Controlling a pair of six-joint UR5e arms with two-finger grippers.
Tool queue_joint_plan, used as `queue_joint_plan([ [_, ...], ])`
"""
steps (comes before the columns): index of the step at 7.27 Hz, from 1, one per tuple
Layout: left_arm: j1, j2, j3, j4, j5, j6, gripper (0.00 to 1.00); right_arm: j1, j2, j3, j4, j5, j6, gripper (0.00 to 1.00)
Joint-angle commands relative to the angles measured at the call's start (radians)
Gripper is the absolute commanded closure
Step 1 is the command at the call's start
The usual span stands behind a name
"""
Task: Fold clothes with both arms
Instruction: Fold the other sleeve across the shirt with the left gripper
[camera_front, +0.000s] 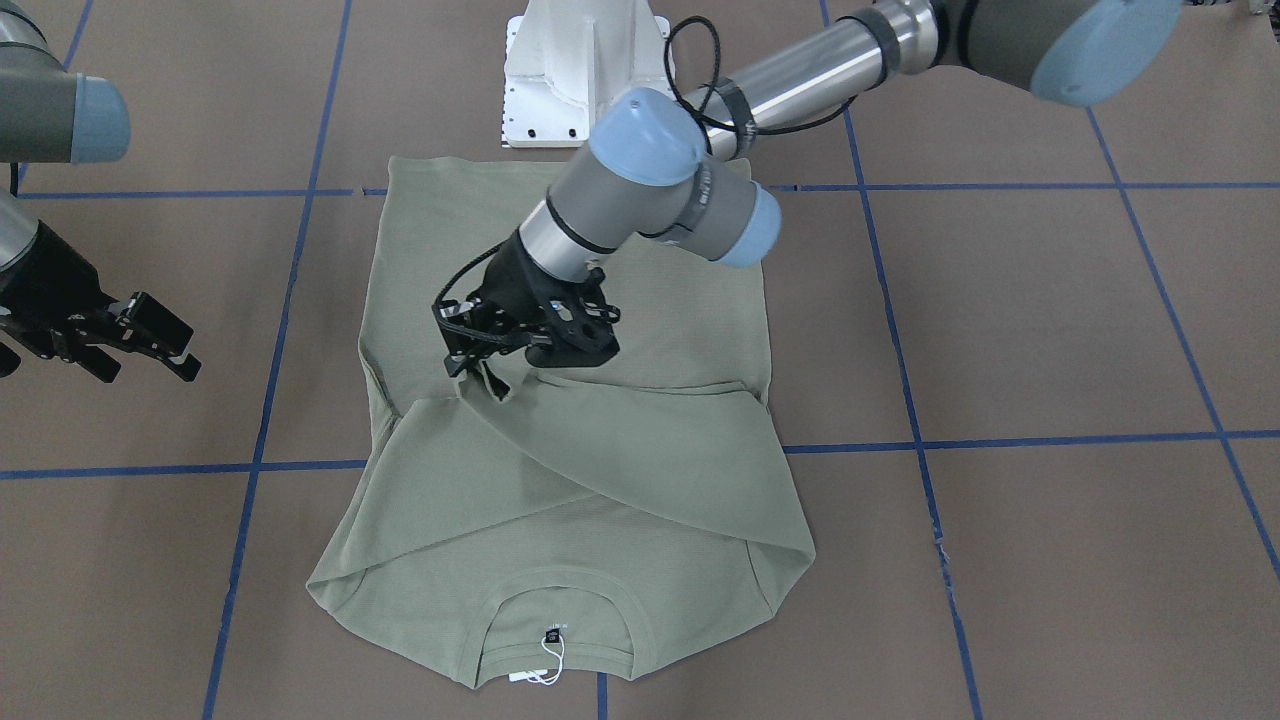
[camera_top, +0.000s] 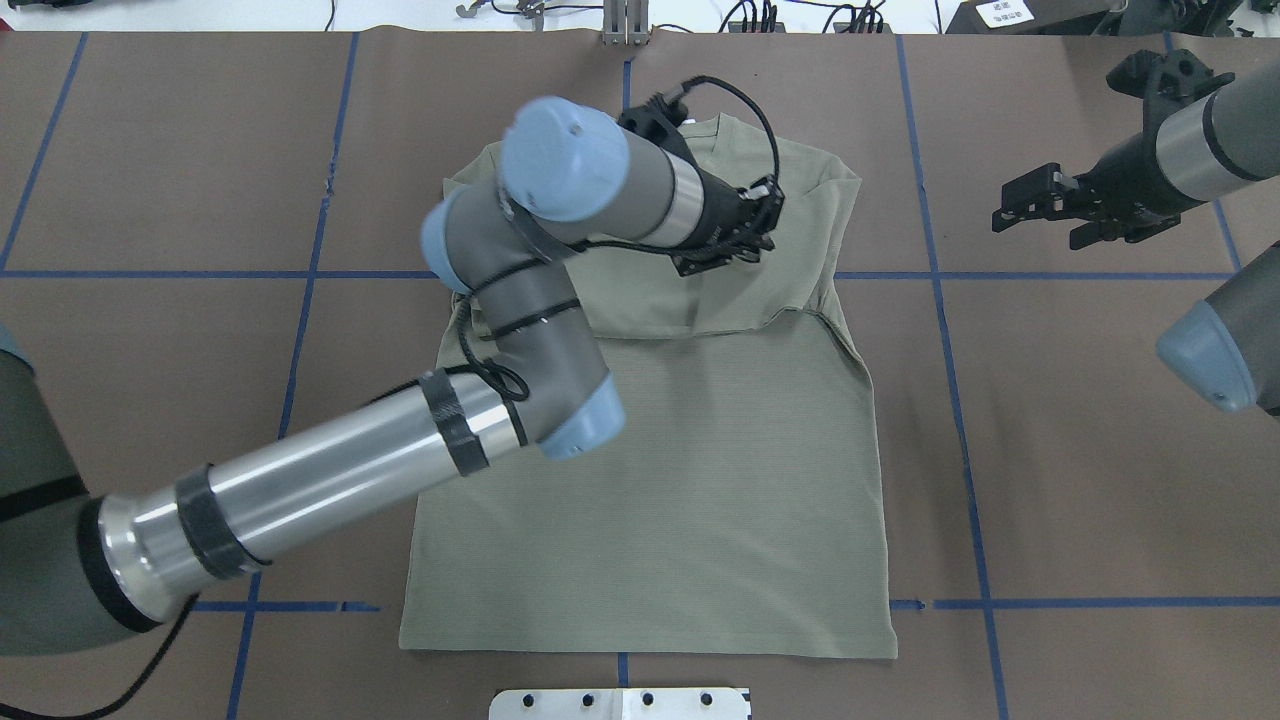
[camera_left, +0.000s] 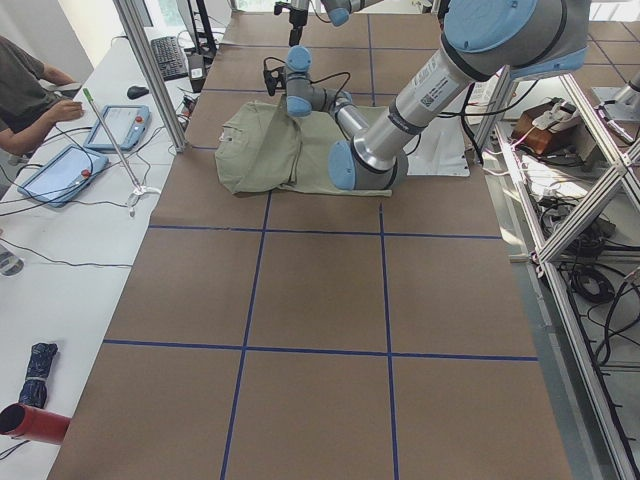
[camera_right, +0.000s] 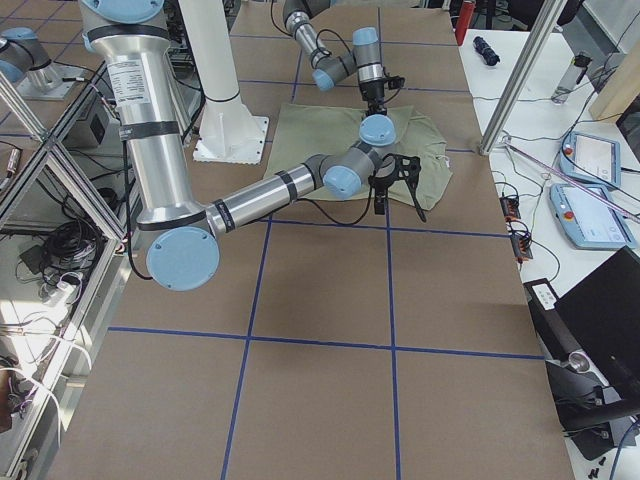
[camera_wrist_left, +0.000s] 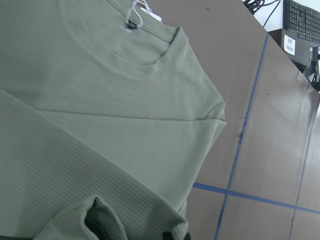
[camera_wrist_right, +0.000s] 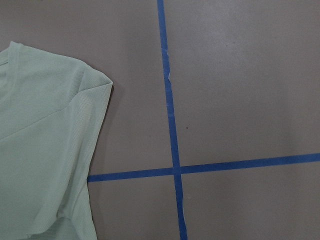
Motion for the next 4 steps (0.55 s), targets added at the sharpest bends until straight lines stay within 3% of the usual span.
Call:
queue_joint_plan([
  [1,0.060,-0.054,0.068,-0.003,0.119,-0.013,0.16,-0.002,0.000,-0.007,0.000,-0.001,0.009,0.00],
  [2,0.046,-0.032,0.008,0.009,0.103,-0.012,0.15,-0.008,0.000,-0.002,0.003,-0.001,0.018,0.00],
  [4,0.037,0.295,-0.407,0.030,0.016,-0.003,0.15,-0.128,0.012,0.015,0.033,-0.032,0.144,0.00],
])
